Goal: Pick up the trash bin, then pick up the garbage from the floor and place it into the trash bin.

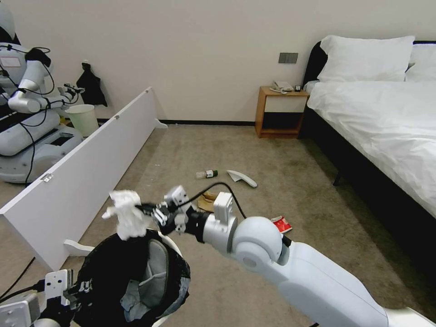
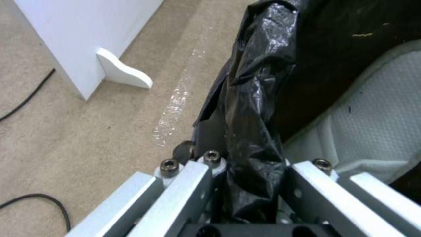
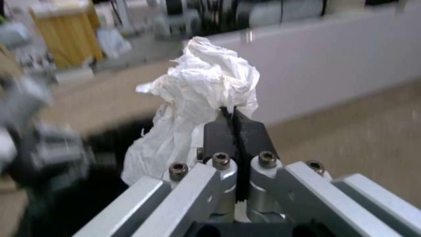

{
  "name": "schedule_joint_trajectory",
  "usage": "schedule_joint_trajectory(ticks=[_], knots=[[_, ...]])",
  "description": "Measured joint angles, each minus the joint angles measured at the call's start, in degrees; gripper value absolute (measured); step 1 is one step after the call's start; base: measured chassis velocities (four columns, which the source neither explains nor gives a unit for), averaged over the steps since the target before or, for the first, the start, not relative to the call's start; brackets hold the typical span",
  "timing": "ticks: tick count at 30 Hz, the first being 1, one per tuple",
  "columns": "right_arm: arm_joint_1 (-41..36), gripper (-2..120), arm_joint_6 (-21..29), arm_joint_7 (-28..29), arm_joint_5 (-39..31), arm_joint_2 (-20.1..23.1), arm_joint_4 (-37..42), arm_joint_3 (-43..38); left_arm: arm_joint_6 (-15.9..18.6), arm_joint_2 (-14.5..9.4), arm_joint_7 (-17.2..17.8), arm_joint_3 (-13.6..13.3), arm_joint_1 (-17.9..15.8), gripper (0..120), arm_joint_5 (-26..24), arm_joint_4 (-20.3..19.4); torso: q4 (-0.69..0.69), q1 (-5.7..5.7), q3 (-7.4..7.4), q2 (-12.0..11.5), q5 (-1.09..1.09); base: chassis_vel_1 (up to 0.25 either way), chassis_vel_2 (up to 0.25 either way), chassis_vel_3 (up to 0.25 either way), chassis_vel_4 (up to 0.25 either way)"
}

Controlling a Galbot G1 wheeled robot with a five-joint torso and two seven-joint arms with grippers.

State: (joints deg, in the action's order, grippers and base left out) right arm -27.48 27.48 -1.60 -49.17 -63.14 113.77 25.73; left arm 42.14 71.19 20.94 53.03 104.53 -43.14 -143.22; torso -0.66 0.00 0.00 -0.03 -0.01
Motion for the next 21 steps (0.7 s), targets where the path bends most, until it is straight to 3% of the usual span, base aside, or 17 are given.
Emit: schedule_joint_trajectory(ticks=[7,16,21], knots=[[-1.9,0,1.3,1.2,1.7,1.4,-1.4,3.6,0.0,0.2,0.0,-0.2,0.0,3,0.1,0.0,0.0,0.0,0.0,0.0,0.01,0.0,0.0,0.0,0.0],[-2.7,1,2.0,2.0,2.8,-0.8,-3.8,5.7,0.0,0.8,0.0,-0.7,0.5,3,0.2,0.0,0.01,0.0,0.0,0.0,0.0,0.0,0.0,0.0,0.0],[-2.5,19,1.6,1.7,3.6,-3.3,-4.5,7.0,0.0,0.8,0.0,-0.9,0.5,3,0.2,0.0,0.02,0.0,0.0,0.0,0.0,0.0,0.0,0.0,0.0]])
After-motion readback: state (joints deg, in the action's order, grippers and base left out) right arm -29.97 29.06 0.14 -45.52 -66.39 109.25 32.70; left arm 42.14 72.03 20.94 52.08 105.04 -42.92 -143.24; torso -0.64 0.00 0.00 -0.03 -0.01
